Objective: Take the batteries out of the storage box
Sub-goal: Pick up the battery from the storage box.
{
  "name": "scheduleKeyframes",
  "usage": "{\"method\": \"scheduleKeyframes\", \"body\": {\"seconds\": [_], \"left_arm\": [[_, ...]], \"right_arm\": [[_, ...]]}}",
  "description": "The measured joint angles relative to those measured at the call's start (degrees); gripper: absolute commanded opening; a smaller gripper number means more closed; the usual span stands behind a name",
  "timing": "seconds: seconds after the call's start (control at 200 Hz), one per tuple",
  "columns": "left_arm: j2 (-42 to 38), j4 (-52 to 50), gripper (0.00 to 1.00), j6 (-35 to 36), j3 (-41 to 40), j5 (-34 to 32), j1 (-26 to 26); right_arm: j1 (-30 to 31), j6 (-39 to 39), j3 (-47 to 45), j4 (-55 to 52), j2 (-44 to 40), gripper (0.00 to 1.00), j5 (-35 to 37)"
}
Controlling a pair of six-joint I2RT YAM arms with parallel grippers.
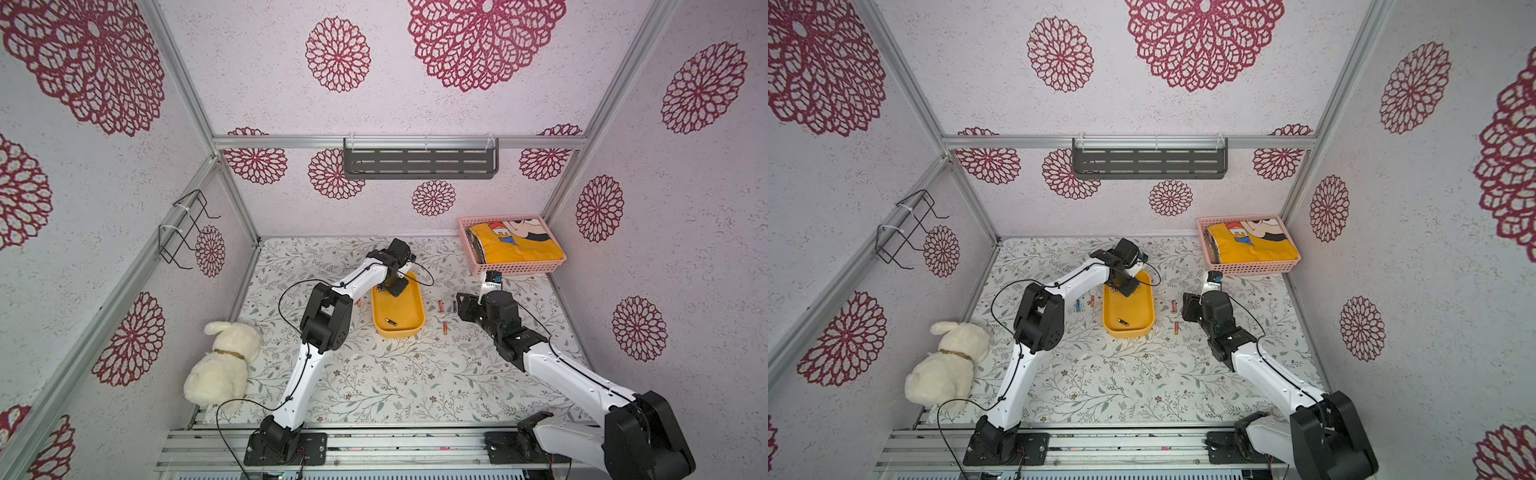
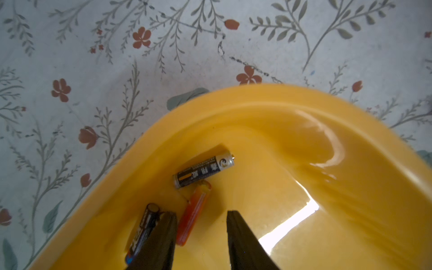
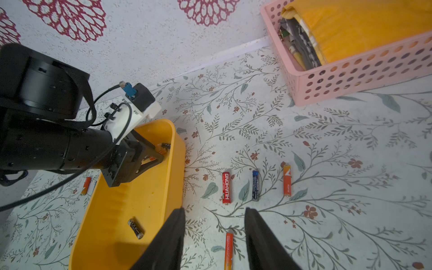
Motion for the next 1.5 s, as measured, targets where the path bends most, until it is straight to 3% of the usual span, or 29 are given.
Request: {"method": "scheduleKeyframes", "body": {"seconds": [0.405, 0.565, 0.986, 1.226, 1.501], "left_arm": [[2.21, 0.15, 0.16, 0.13, 2.45, -0.26, 0.11], [2.21, 0.07, 0.00, -0.70, 2.43, 0.48, 0.11], [0.68, -0.81, 0.00, -7.91, 1.33, 2.60, 0.17], [-14.03, -1.14, 0.00, -21.00, -7.13, 2.73, 0.59], [-38.82, -0.04, 0.00, -35.43, -26.88, -1.57, 4.74]], "right_arm": [[0.00, -0.50, -2.36, -0.24, -3.61, 0.49, 1.68], [0.00, -0.57, -2.36, -0.26, -4.79, 0.49, 2.97], [0.00, -1.05, -3.32, -0.11, -7.32, 0.52, 4.81], [0.22, -2.58, -2.97, 0.24, -5.42, 0.52, 4.02], [5.55, -7.93, 4.37, 0.52, 3.72, 0.52, 2.29]]}}
